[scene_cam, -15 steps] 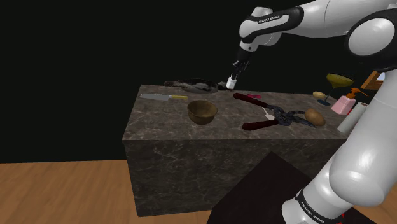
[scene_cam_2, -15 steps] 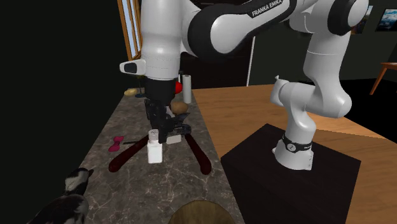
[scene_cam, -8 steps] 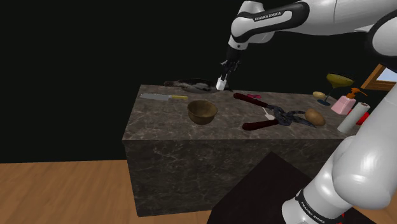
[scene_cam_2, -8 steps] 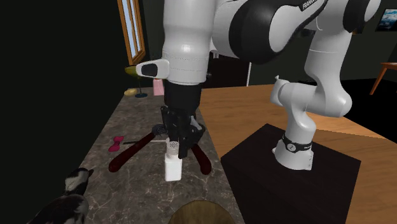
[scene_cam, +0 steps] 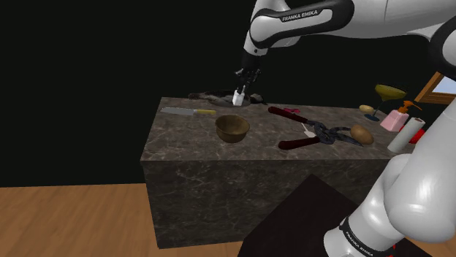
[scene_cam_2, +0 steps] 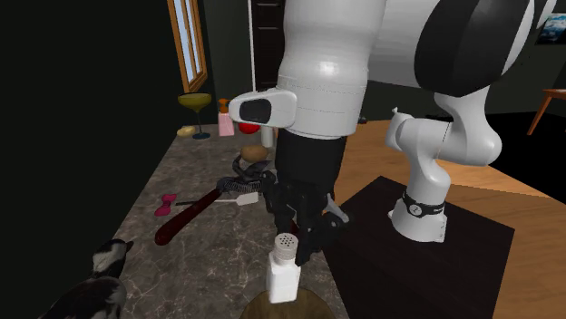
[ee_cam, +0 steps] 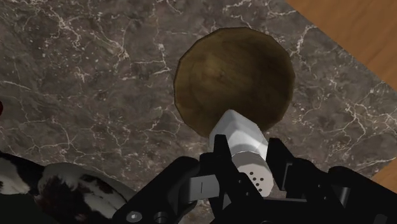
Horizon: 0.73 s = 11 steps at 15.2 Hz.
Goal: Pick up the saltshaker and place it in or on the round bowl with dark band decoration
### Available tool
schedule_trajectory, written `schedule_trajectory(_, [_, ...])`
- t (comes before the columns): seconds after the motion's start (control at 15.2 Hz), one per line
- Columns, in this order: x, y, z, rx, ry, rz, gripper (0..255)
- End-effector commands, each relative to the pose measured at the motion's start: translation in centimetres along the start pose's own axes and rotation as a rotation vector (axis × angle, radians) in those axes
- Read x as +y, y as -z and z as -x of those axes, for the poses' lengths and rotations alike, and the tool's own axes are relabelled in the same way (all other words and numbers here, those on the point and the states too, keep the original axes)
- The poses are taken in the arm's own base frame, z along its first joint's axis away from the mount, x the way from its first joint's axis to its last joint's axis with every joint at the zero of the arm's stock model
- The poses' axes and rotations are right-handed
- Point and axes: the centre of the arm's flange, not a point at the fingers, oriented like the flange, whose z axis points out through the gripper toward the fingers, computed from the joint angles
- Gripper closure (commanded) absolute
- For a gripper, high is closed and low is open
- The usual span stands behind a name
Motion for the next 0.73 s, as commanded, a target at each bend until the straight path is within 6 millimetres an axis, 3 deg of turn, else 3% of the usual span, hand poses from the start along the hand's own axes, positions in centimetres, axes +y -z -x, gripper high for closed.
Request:
schedule_trajectory(0.0, [-1.0,-0.2,-0.1,0.0,-0.002,0.0,255])
schedule_trajectory(0.66, [-1.1,-5.5,0.6,0.0,-0.002,0.0,255])
